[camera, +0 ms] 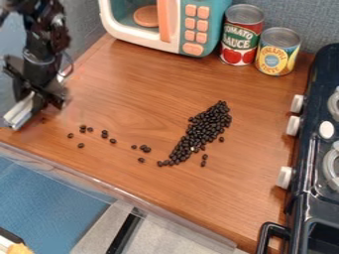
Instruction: Sweep into pile
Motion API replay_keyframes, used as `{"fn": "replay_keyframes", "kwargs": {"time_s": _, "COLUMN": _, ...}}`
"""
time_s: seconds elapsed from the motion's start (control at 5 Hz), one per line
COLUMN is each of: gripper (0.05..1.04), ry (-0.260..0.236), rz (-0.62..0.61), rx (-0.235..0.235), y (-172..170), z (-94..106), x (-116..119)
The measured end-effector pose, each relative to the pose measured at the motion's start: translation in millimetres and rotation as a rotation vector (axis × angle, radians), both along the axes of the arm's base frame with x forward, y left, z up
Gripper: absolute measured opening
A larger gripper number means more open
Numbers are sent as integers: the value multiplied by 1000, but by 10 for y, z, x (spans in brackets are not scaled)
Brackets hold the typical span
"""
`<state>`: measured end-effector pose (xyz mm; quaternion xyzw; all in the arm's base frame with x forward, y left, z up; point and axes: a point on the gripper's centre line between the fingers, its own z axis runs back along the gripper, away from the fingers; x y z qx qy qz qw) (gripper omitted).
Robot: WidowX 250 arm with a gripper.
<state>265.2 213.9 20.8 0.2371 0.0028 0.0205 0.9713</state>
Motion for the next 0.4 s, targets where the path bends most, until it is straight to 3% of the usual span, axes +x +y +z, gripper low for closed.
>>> {"fn": "replay_keyframes", "kwargs": {"time_s": 0.4, "gripper": 381, "ry": -4, "rz": -11, "rx": 15, "y": -86, "z": -67, "x": -37}}
